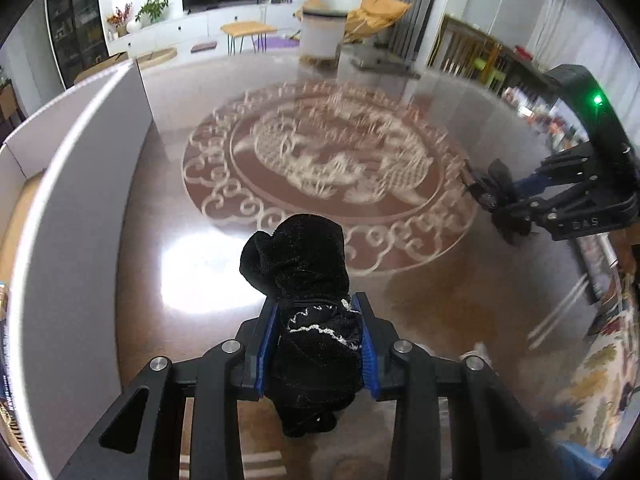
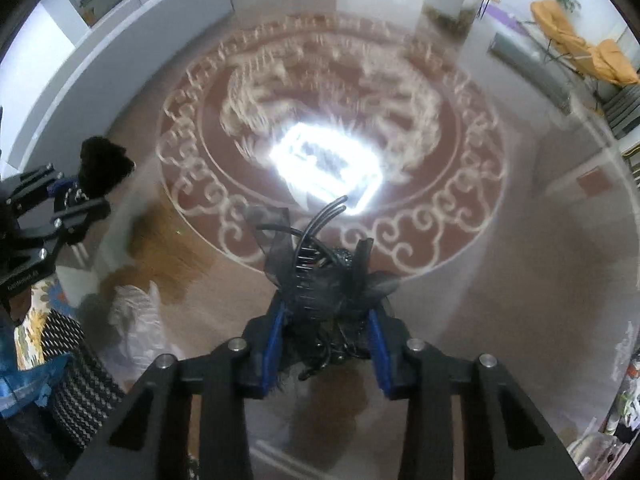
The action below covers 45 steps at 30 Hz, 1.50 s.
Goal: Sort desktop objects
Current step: 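Grasp the pouch with the left tool while the right tool grasps the hair clip, then carry the pouch and hair clip over the bin and release both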
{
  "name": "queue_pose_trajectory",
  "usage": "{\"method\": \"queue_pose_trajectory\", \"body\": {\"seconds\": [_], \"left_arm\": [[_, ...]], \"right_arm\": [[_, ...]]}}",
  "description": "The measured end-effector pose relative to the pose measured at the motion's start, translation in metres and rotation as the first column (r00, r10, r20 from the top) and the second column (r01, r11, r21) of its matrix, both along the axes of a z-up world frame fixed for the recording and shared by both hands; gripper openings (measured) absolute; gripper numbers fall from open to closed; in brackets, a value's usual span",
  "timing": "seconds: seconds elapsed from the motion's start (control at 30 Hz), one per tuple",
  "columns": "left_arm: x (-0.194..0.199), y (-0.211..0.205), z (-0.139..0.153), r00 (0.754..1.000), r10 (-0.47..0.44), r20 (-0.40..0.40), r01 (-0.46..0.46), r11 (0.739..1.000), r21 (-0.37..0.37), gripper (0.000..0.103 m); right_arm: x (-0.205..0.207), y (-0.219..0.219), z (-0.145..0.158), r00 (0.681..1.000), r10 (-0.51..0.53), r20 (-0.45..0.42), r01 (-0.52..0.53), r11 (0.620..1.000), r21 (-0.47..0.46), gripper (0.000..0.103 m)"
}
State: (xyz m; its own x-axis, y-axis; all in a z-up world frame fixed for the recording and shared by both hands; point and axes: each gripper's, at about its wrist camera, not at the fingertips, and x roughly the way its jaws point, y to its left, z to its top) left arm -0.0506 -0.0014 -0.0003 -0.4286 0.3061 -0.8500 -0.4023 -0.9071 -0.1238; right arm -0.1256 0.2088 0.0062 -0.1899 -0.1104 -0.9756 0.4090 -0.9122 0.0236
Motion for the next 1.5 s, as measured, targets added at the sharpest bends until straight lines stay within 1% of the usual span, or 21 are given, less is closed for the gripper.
{"method": "queue_pose_trajectory", "body": {"seconds": [0.13,0.23,0.27,0.3,0.37,0.5,0.63,0.77,0.83,0.93,1.0,1.03,1.07,1.1,1.13,1.17,1.2,1.27,1.37,1.43,1.5], "left_arm": [[0.002,-0.025,0.05,0.999,0.027,-0.045,-0.022,0.995,0.101,0.035],[0.002,-0.059,0.086,0.993,0.073,-0.09,-0.06,0.988,0.14,0.035],[0.002,-0.075,0.098,0.99,0.096,-0.107,-0.08,0.987,0.142,0.035],[-0.001,-0.094,0.108,0.985,0.123,-0.119,-0.106,0.985,0.14,0.035],[-0.009,-0.124,0.12,0.976,0.173,-0.133,-0.157,0.98,0.121,0.035],[-0.042,-0.189,0.122,0.947,0.291,-0.133,-0.288,0.957,0.042,0.035],[-0.078,-0.24,0.101,0.917,0.389,-0.09,-0.392,0.92,-0.022,0.035],[-0.105,-0.269,0.068,0.896,0.443,-0.026,-0.444,0.894,-0.062,0.035],[-0.116,-0.277,0.052,0.891,0.454,0.001,-0.452,0.887,-0.089,0.035],[-0.121,-0.288,0.037,0.881,0.472,0.034,-0.468,0.879,-0.096,0.036],[-0.12,-0.293,0.023,0.871,0.488,0.054,-0.481,0.871,-0.098,0.039],[-0.124,-0.296,0.016,0.864,0.498,0.074,-0.49,0.866,-0.104,0.041],[-0.124,-0.298,0.01,0.859,0.503,0.091,-0.494,0.863,-0.11,0.044],[-0.123,-0.298,0.007,0.858,0.504,0.101,-0.494,0.863,-0.111,0.047],[-0.121,-0.298,0.003,0.857,0.504,0.111,-0.492,0.863,-0.114,0.055],[-0.119,-0.297,0.003,0.856,0.505,0.108,-0.494,0.862,-0.119,0.067],[-0.116,-0.297,0.004,0.855,0.509,0.097,-0.497,0.859,-0.124,0.075],[-0.11,-0.295,0.009,0.849,0.523,0.074,-0.512,0.849,-0.129,0.077],[-0.097,-0.291,0.024,0.835,0.549,0.042,-0.543,0.833,-0.111,0.078],[-0.086,-0.286,0.041,0.825,0.565,-0.007,-0.563,0.82,-0.102,0.078],[-0.078,-0.28,0.048,0.812,0.582,-0.046,-0.583,0.807,-0.097,0.09]], "right_arm": [[-0.004,-0.025,0.053,0.996,0.022,-0.083,-0.026,0.999,-0.04,0.038],[-0.011,-0.069,0.094,0.986,0.07,-0.154,-0.085,0.992,-0.094,0.038],[-0.015,-0.09,0.109,0.98,0.089,-0.18,-0.112,0.986,-0.12,0.038],[-0.019,-0.107,0.115,0.975,0.103,-0.196,-0.132,0.981,-0.139,0.038],[-0.028,-0.149,0.133,0.962,0.135,-0.239,-0.18,0.967,-0.179,0.038],[-0.044,-0.227,0.149,0.936,0.187,-0.297,-0.259,0.939,-0.226,0.038],[-0.058,-0.301,0.144,0.922,0.238,-0.305,-0.325,0.903,-0.281,0.039],[-0.072,-0.359,0.118,0.918,0.293,-0.269,-0.361,0.897,-0.255,0.039],[-0.08,-0.379,0.1,0.922,0.307,-0.237,-0.364,0.898,-0.249,0.039],[-0.083,-0.395,0.075,0.924,0.325,-0.202,-0.369,0.897,-0.242,0.039],[-0.088,-0.405,0.057,0.925,0.344,-0.161,-0.375,0.894,-0.244,0.043],[-0.09,-0.41,0.048,0.926,0.353,-0.138,-0.377,0.896,-0.235,0.054],[-0.092,-0.412,0.039,0.925,0.356,-0.13,-0.377,0.901,-0.213,0.071],[-0.093,-0.41,0.031,0.924,0.358,-0.132,-0.379,0.904,-0.198,0.077],[-0.094,-0.409,0.027,0.923,0.36,-0.135,-0.381,0.905,-0.188,0.081],[-0.094,-0.408,0.026,0.923,0.361,-0.136,-0.382,0.905,-0.187,0.081],[-0.094,-0.406,0.025,0.923,0.359,-0.137,-0.381,0.905,-0.191,0.082],[-0.096,-0.401,0.029,0.923,0.355,-0.15,-0.38,0.905,-0.193,0.09],[-0.095,-0.395,0.041,0.917,0.361,-0.173,-0.39,0.902,-0.184,0.098],[-0.092,-0.387,0.052,0.91,0.369,-0.191,-0.401,0.899,-0.176,0.103],[-0.084,-0.375,0.062,0.902,0.379,-0.209,-0.416,0.892,-0.176,0.103]]}}
